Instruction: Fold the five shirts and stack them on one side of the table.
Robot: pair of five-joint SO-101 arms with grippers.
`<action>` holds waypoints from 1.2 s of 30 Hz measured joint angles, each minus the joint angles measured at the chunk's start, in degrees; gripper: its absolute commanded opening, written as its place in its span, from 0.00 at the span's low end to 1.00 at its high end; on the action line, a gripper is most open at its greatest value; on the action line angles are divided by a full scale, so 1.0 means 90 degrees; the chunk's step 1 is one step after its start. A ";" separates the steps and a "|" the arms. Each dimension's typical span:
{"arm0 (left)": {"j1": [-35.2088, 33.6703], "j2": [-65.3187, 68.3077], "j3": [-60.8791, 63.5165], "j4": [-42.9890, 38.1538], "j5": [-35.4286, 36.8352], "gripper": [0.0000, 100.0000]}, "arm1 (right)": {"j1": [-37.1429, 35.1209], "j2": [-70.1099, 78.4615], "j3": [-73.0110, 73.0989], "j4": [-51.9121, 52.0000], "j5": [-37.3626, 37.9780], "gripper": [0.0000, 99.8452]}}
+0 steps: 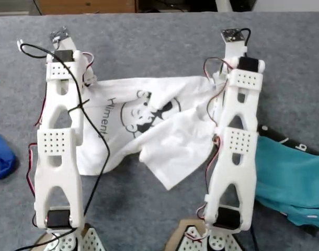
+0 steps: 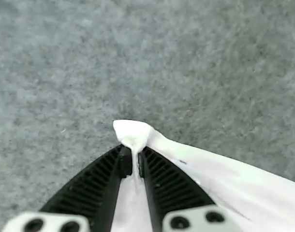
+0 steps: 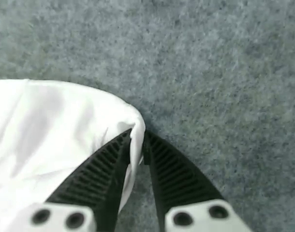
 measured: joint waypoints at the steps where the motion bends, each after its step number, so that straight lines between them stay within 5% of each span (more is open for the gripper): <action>1: 0.0000 0.0059 0.0000 0.0000 0.0000 0.02 | 0.0000 0.0000 -0.0020 0.0049 0.0078 0.10; 7: 0.0000 0.0186 -0.0088 -0.0010 0.0010 0.02 | -0.0049 -0.0137 -0.0547 0.0567 0.0283 0.23; 24: 0.0000 0.0195 -0.0088 0.0000 0.0010 0.02 | -0.2618 -0.0430 -0.0557 -0.0215 0.0332 0.23; 36: 0.0000 0.0195 -0.0098 0.0059 0.0010 0.02 | -0.2969 0.0352 -0.0557 -0.0469 -0.0303 0.23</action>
